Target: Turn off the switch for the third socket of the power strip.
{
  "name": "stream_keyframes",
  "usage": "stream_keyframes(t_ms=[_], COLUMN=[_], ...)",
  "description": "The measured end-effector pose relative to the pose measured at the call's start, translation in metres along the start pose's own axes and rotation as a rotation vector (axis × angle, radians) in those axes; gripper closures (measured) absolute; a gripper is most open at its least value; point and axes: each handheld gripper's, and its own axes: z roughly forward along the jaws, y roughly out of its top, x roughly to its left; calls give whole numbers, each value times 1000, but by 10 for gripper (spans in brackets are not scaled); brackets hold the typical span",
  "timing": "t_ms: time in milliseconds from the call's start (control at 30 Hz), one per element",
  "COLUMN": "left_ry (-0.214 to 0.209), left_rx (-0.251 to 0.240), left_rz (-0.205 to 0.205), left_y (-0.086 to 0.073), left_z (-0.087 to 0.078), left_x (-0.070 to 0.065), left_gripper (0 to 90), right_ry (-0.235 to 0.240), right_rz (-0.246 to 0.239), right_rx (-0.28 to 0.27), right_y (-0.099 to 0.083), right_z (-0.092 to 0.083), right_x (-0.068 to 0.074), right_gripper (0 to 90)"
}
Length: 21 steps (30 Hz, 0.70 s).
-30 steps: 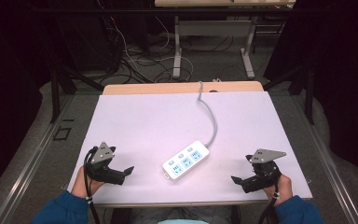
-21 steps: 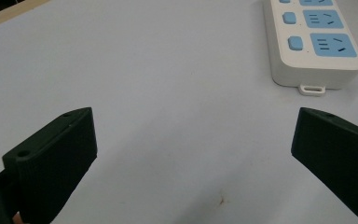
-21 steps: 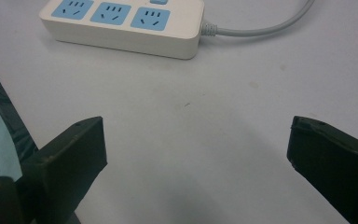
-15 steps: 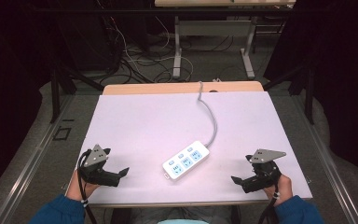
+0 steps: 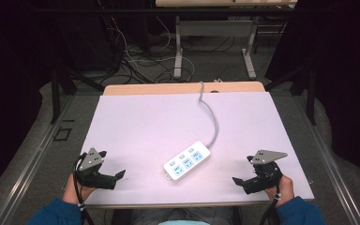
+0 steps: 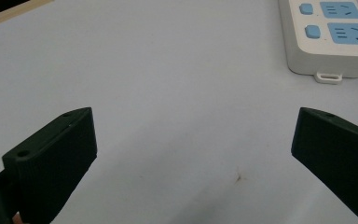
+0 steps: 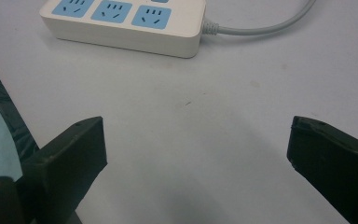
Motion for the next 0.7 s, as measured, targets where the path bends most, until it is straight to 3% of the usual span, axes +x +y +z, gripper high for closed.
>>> stream_keyframes(t_ms=[700], left_ry=[-18], left_rx=[30], left_rz=[7], left_y=[-4], left_z=[2], left_x=[-1], left_gripper=[3], right_ry=[-8], right_rz=[-6], right_rx=[-9], right_y=[0], right_z=[0], right_x=[0], right_gripper=[44])
